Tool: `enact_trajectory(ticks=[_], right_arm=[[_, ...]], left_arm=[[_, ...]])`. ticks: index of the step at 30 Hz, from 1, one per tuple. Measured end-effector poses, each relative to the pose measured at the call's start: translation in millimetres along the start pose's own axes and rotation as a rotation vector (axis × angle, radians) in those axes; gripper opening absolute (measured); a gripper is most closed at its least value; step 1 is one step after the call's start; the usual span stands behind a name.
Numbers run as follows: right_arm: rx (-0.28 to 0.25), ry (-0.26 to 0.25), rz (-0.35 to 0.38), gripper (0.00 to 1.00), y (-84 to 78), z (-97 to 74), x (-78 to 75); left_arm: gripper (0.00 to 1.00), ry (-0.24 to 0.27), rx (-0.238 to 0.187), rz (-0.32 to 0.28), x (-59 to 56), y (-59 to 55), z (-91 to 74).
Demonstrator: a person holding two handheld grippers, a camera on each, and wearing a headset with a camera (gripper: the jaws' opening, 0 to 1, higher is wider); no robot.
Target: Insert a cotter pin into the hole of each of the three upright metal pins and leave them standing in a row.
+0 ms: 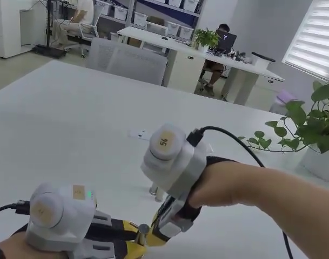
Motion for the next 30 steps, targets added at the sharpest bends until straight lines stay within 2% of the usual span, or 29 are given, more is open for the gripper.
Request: enact_trajectory(ticks=[8,18,27,30], right_arm=[[-0.012,0.004,0.0,0.16,-4.7,-1.7,1.2],[0.007,0.006,0.022,0.15,-14.6,-0.6,2.9],[-0.006,0.007,0.036,0.08,-10.2,0.5,3.7],[0.001,-0.01,0.027,0.05,-10.4,-0.1,1.9]], left_arm=[[0.11,0.0,0.0,-0.003,-0.3,-0.1,-0.1],[0.11,0.002,0.0,-0.002,0.0,-0.1,0.3],[0.11,0.007,0.002,-0.005,0.3,-0.2,0.3],[0.11,0.007,0.002,-0.004,0.2,-0.1,0.5]])
Point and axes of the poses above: the centre of the closed fingertips' face, and the gripper's own axes: z roughly forward along the fingers, x roughly to its left, y roughly out of its top, the point moved 10 cm from there along -z, roughly backward along the fingers, and after that the axes turned 4 degrees about -z, right-handed, at the moved point
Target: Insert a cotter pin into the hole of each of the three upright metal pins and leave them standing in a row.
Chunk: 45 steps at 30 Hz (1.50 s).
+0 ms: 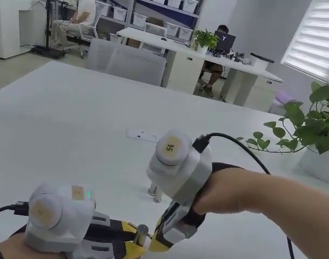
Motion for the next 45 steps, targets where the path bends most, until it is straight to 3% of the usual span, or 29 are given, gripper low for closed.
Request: enact_trajectory(ticks=[26,35,42,45], right_arm=[[-0.01,-0.007,-0.094,0.04,5.2,1.3,-2.1],[-0.02,-0.019,-0.084,0.05,5.3,1.8,-2.6],[-0.038,-0.033,-0.067,0.18,1.2,3.4,-3.2],[-0.074,-0.048,-0.056,0.22,-3.8,-1.1,-4.4]], left_arm=[[0.11,0.002,-0.001,0.002,-0.8,0.4,0.6],[0.1,0.028,-0.007,-0.005,-1.4,0.3,1.1],[0.1,0.037,-0.01,-0.005,-1.8,-0.5,1.5],[0.1,0.041,-0.014,-0.009,-1.7,-1.0,1.6]])
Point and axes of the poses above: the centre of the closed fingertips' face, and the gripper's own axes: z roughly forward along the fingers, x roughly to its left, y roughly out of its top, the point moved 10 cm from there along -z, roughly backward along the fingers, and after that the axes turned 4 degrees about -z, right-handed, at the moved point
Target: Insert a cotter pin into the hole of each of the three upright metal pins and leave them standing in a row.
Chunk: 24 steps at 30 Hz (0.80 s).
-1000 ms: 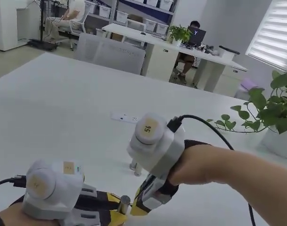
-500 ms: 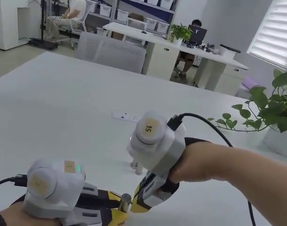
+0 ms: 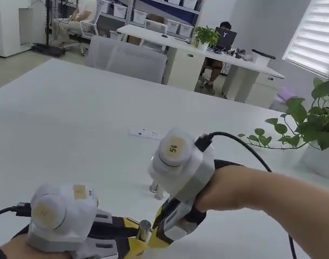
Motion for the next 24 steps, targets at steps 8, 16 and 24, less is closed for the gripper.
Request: enact_trajectory(ticks=[8,16,24], right_arm=[[-0.16,-0.066,0.026,0.27,-14.0,-16.6,0.3],[-0.359,-0.142,0.046,0.39,-35.5,-20.2,10.4],[-0.497,-0.186,0.087,0.47,-55.7,-19.8,17.0]], left_arm=[[0.1,0.011,-0.004,-0.005,0.6,-0.1,0.2],[0.1,0.038,-0.006,-0.011,4.2,0.3,-0.1],[0.1,0.075,-0.003,-0.027,10.5,1.5,-1.8]])
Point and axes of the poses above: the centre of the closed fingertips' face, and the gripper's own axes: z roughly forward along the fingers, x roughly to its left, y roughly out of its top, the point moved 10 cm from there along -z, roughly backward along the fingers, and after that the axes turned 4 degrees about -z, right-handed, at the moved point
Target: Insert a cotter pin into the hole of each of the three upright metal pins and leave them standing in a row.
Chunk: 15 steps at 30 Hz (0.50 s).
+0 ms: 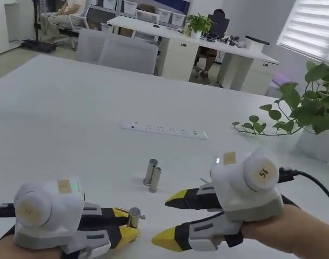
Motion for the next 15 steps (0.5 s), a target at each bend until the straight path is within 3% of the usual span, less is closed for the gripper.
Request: enact_trajectory(ticks=[15], right_arm=[[-0.12,-0.017,0.082,0.62,-16.4,-5.8,-1.8]], left_arm=[[0.1,0.124,-0.008,-0.042,28.1,2.5,-22.0]])
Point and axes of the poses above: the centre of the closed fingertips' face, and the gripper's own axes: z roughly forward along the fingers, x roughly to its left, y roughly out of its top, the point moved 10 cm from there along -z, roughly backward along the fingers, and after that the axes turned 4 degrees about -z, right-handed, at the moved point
